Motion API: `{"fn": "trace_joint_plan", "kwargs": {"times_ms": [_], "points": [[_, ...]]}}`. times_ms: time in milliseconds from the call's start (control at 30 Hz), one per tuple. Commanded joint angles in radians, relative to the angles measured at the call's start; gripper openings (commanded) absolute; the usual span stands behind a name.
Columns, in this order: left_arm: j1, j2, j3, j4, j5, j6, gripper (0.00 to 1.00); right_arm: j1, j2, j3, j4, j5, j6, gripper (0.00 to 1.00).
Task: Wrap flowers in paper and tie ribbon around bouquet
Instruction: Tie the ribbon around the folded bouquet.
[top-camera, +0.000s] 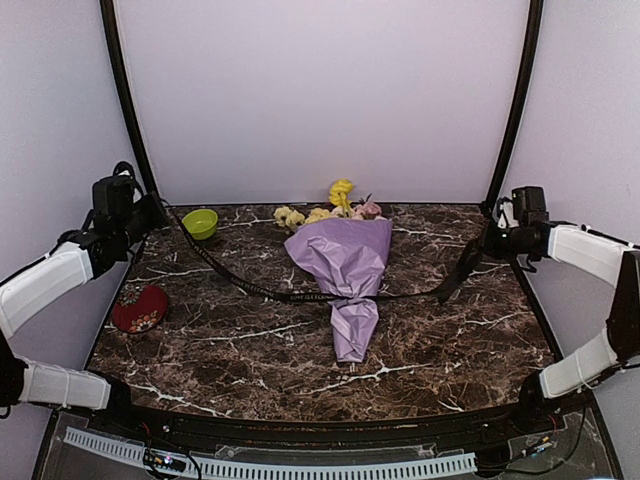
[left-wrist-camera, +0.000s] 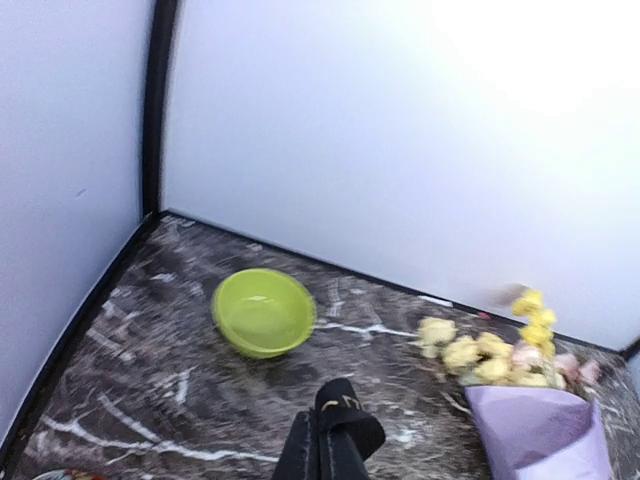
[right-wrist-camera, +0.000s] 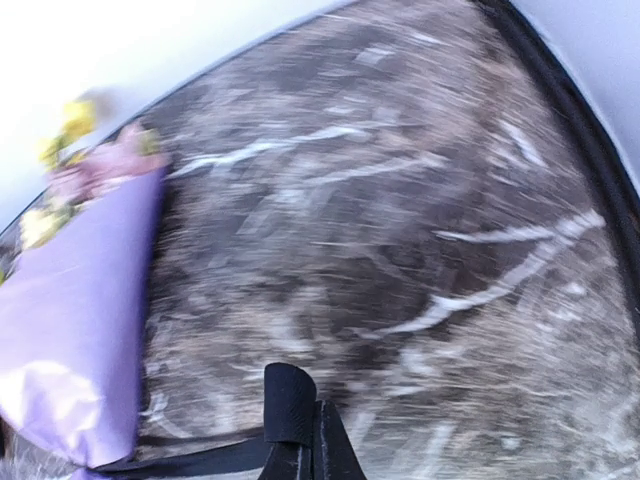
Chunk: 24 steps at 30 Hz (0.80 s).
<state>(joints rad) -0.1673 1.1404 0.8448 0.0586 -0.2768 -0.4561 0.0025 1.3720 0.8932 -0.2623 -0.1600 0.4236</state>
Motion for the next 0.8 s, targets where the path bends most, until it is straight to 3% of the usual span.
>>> {"fn": "trace_joint_plan", "kwargs": {"times_ms": [0,133,333,533,767], "points": [[-0.234,-0.016,0.073,0.150,-0.036,0.232,0.00,0.120,-0.079,0.085,-0.105,-0.110,-0.078,0.00],[-0.386,0.003,0.114,0.235,-0.003,0.385,0.00,0.167,-0.142,0.181,-0.151,-0.245,-0.120,0.00],[-0.410,0.020,0.111,0.264,0.068,0.360,0.00,0.270,-0.136,0.345,-0.214,-0.396,-0.189,0.00],[-0.420,0.045,0.084,0.204,0.109,0.348,0.00,0.318,-0.186,0.330,-0.136,-0.463,-0.160,0.00],[-0.428,0.139,0.032,0.064,0.240,0.347,0.00,0.340,-0.136,0.383,-0.113,-0.501,-0.177,0.00]]}}
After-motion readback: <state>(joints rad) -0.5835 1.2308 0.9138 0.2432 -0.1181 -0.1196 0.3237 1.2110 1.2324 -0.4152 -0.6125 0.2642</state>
